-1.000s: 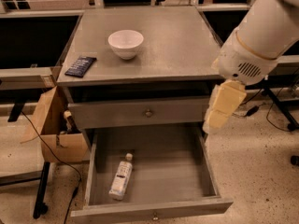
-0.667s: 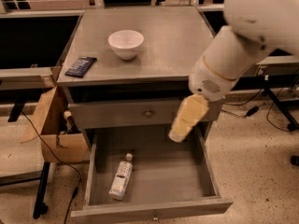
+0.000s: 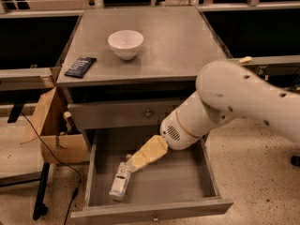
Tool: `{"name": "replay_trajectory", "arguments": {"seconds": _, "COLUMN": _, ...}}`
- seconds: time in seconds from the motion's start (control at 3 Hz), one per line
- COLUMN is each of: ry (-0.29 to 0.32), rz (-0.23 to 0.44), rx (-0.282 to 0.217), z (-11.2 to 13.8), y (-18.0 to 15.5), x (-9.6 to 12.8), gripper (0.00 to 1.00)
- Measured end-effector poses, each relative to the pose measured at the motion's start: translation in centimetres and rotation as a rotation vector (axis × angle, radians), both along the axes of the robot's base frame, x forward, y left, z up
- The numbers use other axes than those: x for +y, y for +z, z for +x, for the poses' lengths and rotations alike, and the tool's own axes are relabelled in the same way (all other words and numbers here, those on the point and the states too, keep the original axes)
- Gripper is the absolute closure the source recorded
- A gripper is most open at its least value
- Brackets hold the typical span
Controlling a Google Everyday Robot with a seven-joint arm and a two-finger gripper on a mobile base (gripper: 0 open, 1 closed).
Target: Pick blue plastic bottle from middle drawer and place on counter
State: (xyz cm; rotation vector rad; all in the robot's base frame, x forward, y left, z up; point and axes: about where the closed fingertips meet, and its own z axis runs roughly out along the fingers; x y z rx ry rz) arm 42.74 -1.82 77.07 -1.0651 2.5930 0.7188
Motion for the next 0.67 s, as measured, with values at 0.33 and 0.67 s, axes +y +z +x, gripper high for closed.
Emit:
{"name": "replay_trajectory", "arguments": {"seconds": 0.33, "ry": -0.109, "rz": 0.011, "rx": 0.036, "z": -0.19, "y": -2.21, "x": 0.56, "gripper": 0.0}}
{"name": "replay_trajectory", "arguments": {"seconds": 0.67, "ry": -0.108, "rz": 0.013, "rx": 0.027, "z": 0.09, "y": -1.8, "x": 0.59, "gripper": 0.0}}
